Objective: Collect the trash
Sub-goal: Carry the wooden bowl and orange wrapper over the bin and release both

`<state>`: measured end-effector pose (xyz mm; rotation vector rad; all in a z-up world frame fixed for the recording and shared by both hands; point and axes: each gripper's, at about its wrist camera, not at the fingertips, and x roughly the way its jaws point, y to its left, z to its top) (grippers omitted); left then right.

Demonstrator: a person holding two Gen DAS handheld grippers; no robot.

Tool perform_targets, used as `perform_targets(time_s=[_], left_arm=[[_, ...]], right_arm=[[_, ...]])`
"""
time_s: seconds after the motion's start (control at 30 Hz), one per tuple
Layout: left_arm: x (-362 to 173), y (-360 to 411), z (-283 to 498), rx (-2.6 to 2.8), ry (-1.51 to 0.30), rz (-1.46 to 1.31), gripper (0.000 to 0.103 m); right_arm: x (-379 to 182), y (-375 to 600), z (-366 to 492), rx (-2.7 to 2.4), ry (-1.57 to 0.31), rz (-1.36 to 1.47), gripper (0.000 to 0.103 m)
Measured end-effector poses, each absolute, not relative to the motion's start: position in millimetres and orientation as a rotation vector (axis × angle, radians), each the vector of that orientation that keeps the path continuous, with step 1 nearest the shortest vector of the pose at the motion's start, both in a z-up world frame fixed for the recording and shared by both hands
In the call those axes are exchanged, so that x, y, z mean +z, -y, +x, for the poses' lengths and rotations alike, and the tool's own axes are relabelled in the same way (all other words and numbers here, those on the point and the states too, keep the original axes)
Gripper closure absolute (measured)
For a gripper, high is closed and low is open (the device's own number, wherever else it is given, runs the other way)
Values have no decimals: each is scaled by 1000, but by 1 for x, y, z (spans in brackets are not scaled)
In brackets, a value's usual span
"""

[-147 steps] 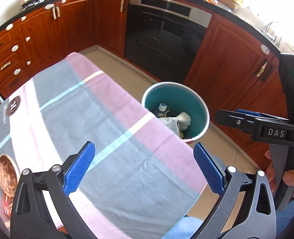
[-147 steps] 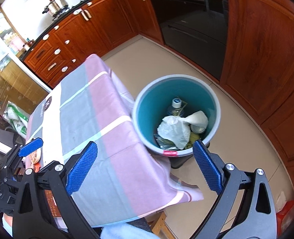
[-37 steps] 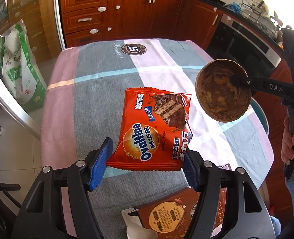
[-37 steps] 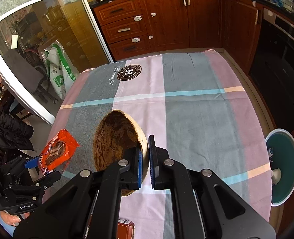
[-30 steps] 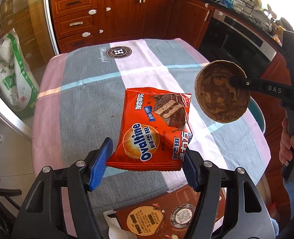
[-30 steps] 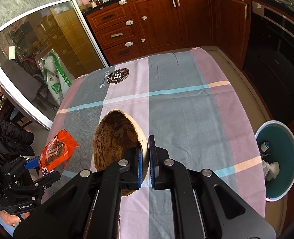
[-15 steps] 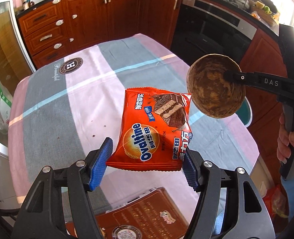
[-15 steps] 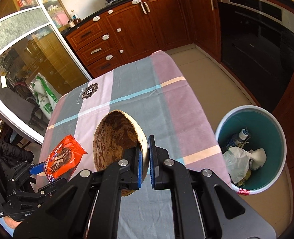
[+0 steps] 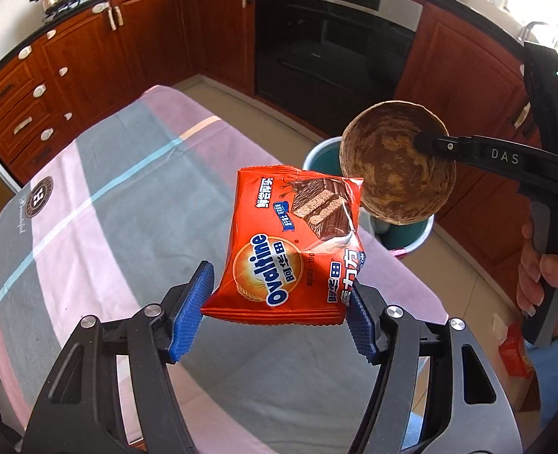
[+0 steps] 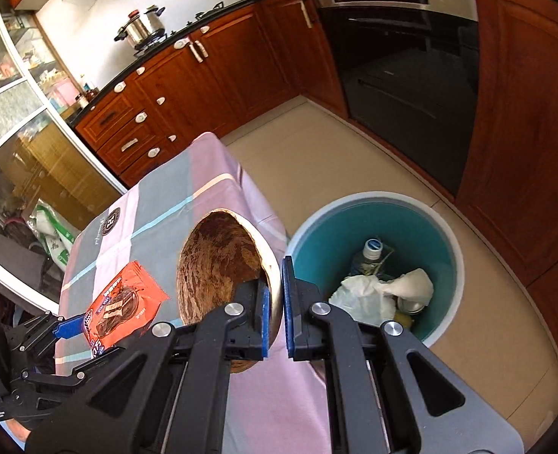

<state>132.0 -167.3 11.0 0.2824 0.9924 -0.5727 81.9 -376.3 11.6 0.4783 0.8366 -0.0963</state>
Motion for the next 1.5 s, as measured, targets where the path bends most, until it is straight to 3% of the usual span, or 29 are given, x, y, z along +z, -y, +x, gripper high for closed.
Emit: perform_targets(time_s=[0.67,0.97,1.17,1.33,1.5], left_arm=[[-49,327,167,-701,-1074,385,36],[-95,353,202,-654,-1187,442,33],[-106,358,211,-629,-1194,478,24],[-105,362,215,-652,-1198,470,23],[-101,360,215,-660,-1187,461,23]], right_arm=[[-26,495,48,-352,-876,463,97],[-68,500,80,-381,-1005,409,96],[-87,493,101,-358,-1062,367,96],[-97,488,113,-349,-1089,341,95],[-99,482,121,-330,-1096,333,85]])
